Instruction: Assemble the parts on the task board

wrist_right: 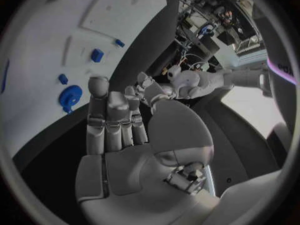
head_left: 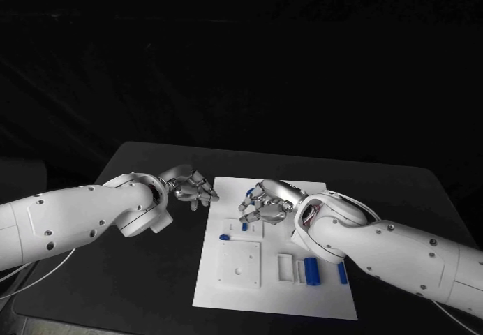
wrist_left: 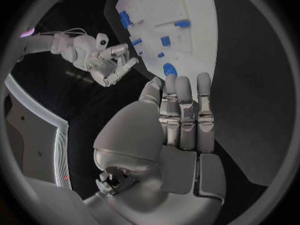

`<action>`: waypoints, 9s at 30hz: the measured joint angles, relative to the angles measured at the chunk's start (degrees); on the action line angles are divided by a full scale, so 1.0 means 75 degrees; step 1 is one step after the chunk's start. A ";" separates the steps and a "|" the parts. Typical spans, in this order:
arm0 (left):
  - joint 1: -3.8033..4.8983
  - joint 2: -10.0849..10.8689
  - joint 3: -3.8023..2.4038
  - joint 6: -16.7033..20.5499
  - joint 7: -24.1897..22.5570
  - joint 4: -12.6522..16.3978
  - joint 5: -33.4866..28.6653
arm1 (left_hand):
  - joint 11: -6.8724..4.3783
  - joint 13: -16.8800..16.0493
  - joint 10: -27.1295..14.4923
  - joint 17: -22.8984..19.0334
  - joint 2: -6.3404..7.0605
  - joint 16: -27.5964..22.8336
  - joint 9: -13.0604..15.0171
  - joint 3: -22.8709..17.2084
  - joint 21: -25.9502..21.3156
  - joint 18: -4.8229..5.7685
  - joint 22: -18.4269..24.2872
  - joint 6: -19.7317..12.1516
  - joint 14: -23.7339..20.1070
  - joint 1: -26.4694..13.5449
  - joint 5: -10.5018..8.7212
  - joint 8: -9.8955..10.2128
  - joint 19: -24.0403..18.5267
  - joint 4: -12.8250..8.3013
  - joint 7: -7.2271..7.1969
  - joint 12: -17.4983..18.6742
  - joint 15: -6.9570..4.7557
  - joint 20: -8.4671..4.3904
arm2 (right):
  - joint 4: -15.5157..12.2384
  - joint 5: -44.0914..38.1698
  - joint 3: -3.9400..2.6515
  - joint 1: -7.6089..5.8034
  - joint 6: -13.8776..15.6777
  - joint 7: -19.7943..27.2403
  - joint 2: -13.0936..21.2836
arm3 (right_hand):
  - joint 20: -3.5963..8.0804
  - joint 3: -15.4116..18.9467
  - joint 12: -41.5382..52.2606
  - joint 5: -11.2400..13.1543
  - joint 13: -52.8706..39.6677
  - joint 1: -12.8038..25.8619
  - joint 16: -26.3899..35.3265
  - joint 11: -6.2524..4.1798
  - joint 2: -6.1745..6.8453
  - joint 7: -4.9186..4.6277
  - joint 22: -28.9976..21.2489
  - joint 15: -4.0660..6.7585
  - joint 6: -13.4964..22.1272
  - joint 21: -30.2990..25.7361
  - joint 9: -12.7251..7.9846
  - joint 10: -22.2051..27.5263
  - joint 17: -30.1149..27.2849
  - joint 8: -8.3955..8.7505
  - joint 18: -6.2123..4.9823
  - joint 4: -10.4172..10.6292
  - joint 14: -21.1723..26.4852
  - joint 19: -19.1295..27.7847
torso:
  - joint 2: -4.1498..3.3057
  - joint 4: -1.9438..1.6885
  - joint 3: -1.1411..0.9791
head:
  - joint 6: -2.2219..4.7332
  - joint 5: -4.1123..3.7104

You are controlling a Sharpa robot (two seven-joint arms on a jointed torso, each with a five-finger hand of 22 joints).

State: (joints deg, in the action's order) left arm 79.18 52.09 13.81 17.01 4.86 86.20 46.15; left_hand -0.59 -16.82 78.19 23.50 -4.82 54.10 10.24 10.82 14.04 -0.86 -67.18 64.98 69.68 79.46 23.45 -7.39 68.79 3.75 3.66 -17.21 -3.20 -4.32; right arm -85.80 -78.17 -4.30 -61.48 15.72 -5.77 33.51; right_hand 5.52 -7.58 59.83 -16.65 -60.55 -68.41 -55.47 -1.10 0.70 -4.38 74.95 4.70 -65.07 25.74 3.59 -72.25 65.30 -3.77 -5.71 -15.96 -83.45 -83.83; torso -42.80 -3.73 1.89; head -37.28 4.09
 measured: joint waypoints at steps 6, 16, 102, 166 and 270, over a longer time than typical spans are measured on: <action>0.0003 0.0025 -0.0002 0.0924 -0.0340 -0.0229 -0.1231 | 0.0119 0.1314 0.0221 -0.0198 -0.0021 -0.0694 -0.0499 -0.0001 -0.0551 0.0000 0.0537 -0.0060 0.0186 0.0121 0.0044 -0.0133 0.0211 0.0063 0.0025 0.0982 0.0100 0.0099 | 0.0109 -0.1250 0.0231 0.0023 0.0124 -0.0242 -0.0467 | 0.0032 -0.0621 0.0279 0.0410 -0.0455 0.0141 -0.0179 -0.0019 0.0141 -0.0001 -0.0001 0.0026 -0.0083 0.0418 0.0000 -0.0197 0.0136 0.0000 0.0120 0.0225 -0.0027 -0.0029 | 0.0083 0.0018 0.0040 | -0.0045 0.0244; 0.0007 -0.0030 -0.0003 0.1760 -0.0875 -0.0342 -0.2396 | 0.0149 0.1729 0.0191 -0.0019 -0.0010 -0.0712 -0.0775 -0.0016 -0.0697 -0.0069 0.0593 -0.0087 0.0197 0.0192 0.0089 -0.0208 0.0290 0.0091 0.0052 0.1408 0.0112 0.0098 | 0.0418 -0.2369 0.0568 0.0033 0.0092 -0.0941 -0.1048 | 0.0030 -0.1208 0.0325 0.0724 -0.0714 0.0041 -0.0342 -0.0033 0.0462 0.0022 -0.0001 0.0026 -0.0109 0.0695 0.0000 -0.0266 0.0197 0.0000 0.0120 0.0705 -0.0027 -0.0029 | 0.0142 0.0004 0.0122 | -0.0103 0.0464; 0.0030 -0.0594 -0.0003 0.2140 -0.1341 -0.0280 -0.2880 | 0.0175 0.1726 0.0165 0.0190 -0.0009 -0.0823 -0.0807 -0.0122 -0.0884 -0.0117 0.0372 -0.0163 0.0223 0.0192 0.0089 -0.0287 0.0397 -0.0015 0.0082 0.1474 0.0140 0.0098 | 0.1526 -0.3534 0.0972 0.0391 -0.0054 -0.2565 -0.2095 | 0.0027 -0.2757 0.0325 0.1417 -0.0794 0.0004 -0.0488 -0.0100 0.0414 0.0145 -0.0005 -0.0003 -0.0748 0.0872 0.0010 -0.0387 0.0135 -0.0026 0.0118 0.0971 -0.0049 -0.0028 | 0.0156 -0.0059 0.0189 | -0.0277 0.0530; 0.0027 -0.0240 -0.0004 -0.1802 -0.1923 -0.0547 -0.0442 | 0.0190 0.1699 0.0344 0.0487 0.0346 -0.0503 -0.0862 0.0248 -0.1092 -0.0116 -0.0002 -0.0381 0.0096 0.0216 -0.1899 0.0459 0.0369 -0.0299 0.0288 0.1496 0.0156 0.0180 | 0.0026 0.1145 -0.0479 0.0453 0.0333 -0.0717 0.0238 | 0.0109 -0.2771 0.0331 0.1213 -0.0933 0.0213 -0.0515 -0.0180 -0.0035 0.0185 -0.0001 0.0043 -0.0947 0.1337 0.0006 -0.0523 0.0080 0.0067 0.0187 0.0252 -0.0038 0.0001 | 0.0197 0.0061 0.0133 | 0.0050 0.0424; -0.0110 -0.0924 -0.0002 -0.2502 -0.1711 -0.0209 0.2284 | 0.0216 0.1184 -0.0887 0.0215 0.1181 0.1272 0.4095 -0.2387 -0.1269 -0.0117 -0.1029 -0.1486 -0.1065 -0.1685 0.5106 -0.1714 0.0081 0.1175 -0.0038 -0.0567 0.0170 0.0165 | -0.0301 0.2595 -0.0493 0.0398 -0.0914 -0.0675 0.0487 | 0.0135 -0.2700 0.0332 0.1124 -0.0972 0.0212 -0.0487 -0.0138 -0.0090 0.0164 -0.0005 0.0054 -0.0871 0.1268 0.0012 -0.0481 0.0152 0.0041 0.0180 0.0199 -0.0053 -0.0028 | 0.0200 0.0042 0.0151 | -0.0151 -0.0080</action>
State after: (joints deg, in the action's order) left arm 78.35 45.16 13.79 -1.76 -7.98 84.63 63.28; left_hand 1.03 -7.94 71.54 25.11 4.04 63.63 40.96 -7.09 4.53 -1.74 -74.90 53.83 61.70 66.82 61.74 -20.24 69.39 12.56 3.37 -21.46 -1.92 -3.08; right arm -88.06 -58.71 -8.00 -58.49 8.87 -10.83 37.16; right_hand 6.53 -27.83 62.32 -8.21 -67.84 -66.82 -59.12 -2.13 0.02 -3.15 74.91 5.11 -71.60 35.25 3.68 -75.86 66.43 -3.46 -4.35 -14.46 -83.84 -84.04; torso -41.30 -3.42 3.02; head -38.41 3.49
